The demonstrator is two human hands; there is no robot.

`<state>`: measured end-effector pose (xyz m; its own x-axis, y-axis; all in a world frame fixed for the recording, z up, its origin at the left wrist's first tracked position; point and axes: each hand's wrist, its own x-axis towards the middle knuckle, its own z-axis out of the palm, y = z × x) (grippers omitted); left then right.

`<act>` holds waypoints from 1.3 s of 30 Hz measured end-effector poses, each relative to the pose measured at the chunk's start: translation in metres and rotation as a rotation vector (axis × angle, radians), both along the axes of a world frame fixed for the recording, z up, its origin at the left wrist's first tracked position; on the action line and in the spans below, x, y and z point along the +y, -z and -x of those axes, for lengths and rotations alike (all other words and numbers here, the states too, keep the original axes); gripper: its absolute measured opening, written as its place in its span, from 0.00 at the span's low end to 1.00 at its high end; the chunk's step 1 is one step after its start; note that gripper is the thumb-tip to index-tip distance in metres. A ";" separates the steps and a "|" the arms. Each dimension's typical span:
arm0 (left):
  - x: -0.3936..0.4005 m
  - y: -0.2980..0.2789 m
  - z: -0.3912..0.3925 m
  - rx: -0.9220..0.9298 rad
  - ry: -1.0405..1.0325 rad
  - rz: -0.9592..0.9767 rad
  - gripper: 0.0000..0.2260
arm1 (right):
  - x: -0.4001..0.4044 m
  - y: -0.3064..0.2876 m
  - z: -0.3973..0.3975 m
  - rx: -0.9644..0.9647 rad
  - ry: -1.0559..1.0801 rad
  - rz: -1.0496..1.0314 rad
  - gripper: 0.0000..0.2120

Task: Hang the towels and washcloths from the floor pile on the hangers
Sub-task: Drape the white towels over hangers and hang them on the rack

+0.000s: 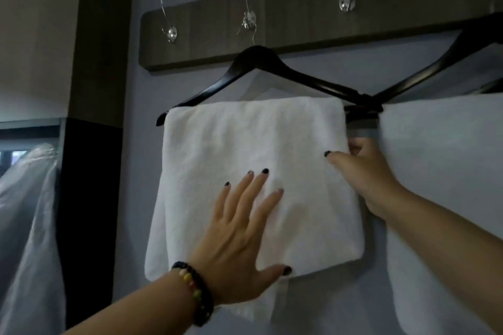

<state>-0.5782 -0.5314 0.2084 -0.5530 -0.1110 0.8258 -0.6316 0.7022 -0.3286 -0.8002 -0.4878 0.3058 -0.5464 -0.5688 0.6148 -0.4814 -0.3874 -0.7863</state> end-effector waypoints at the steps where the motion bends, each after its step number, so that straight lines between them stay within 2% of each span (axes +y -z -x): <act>1: 0.003 0.007 0.012 -0.022 -0.043 0.006 0.48 | 0.005 0.006 0.002 -0.030 -0.059 -0.057 0.14; 4: 0.016 0.011 0.039 -0.004 -0.095 -0.004 0.55 | 0.023 0.004 -0.002 -0.006 -0.212 -0.074 0.08; 6: 0.024 0.008 0.046 0.024 -0.113 0.035 0.57 | 0.036 -0.010 -0.015 0.030 -0.303 -0.011 0.09; 8: 0.031 0.006 0.044 0.109 -0.108 0.051 0.56 | 0.042 -0.027 -0.033 -0.018 -0.432 0.070 0.13; 10: 0.036 0.005 0.033 0.294 -0.055 -0.025 0.52 | 0.045 -0.044 -0.050 -0.112 -0.566 0.142 0.13; 11: 0.038 0.006 0.025 0.415 -0.002 -0.093 0.47 | 0.047 -0.052 -0.059 -0.131 -0.617 0.163 0.13; 14: 0.040 -0.001 -0.012 0.741 0.113 -0.203 0.20 | 0.055 -0.074 -0.083 -0.090 -0.676 0.183 0.14; 15: 0.037 -0.005 -0.025 0.824 0.117 -0.229 0.15 | 0.055 -0.079 -0.088 -0.044 -0.651 0.176 0.13; 16: 0.033 -0.010 -0.038 0.902 0.120 -0.251 0.15 | 0.054 -0.085 -0.092 0.006 -0.622 0.163 0.13; 18: 0.031 -0.028 -0.057 1.040 0.180 -0.250 0.20 | 0.053 -0.096 -0.099 0.111 -0.572 0.110 0.10; 19: 0.034 -0.039 -0.063 1.084 0.206 -0.185 0.23 | 0.053 -0.101 -0.101 0.156 -0.563 0.086 0.07; 20: 0.039 -0.048 -0.066 1.090 0.186 -0.042 0.25 | 0.054 -0.106 -0.103 0.194 -0.563 0.064 0.04; 21: 0.047 -0.054 -0.067 1.038 0.131 0.168 0.24 | 0.054 -0.111 -0.104 0.223 -0.560 0.047 0.03; 22: 0.056 -0.058 -0.065 0.911 0.089 0.385 0.20 | 0.055 -0.115 -0.105 0.247 -0.555 0.028 0.06; 24: 0.075 -0.056 -0.051 0.489 0.090 0.657 0.14 | 0.058 -0.122 -0.106 0.285 -0.593 -0.044 0.10; 26: 0.078 -0.055 -0.033 0.044 0.074 0.661 0.05 | 0.060 -0.128 -0.104 0.337 -0.676 -0.153 0.13; 27: 0.076 -0.059 -0.024 -0.089 0.020 0.615 0.04 | 0.061 -0.132 -0.102 0.372 -0.716 -0.198 0.13; 30: 0.065 -0.085 -0.002 -0.243 -0.146 0.535 0.10 | 0.063 -0.140 -0.096 0.508 -0.745 -0.293 0.13; 34: 0.057 -0.117 0.017 -0.417 -0.212 0.715 0.11 | 0.064 -0.144 -0.089 0.706 -0.599 -0.366 0.14; 37: 0.046 -0.149 0.017 -0.566 -0.308 0.720 0.13 | 0.067 -0.147 -0.074 0.795 -0.542 -0.328 0.16; 39: 0.036 -0.168 0.011 -0.622 -0.469 0.669 0.15 | 0.068 -0.146 -0.062 0.791 -0.476 -0.221 0.17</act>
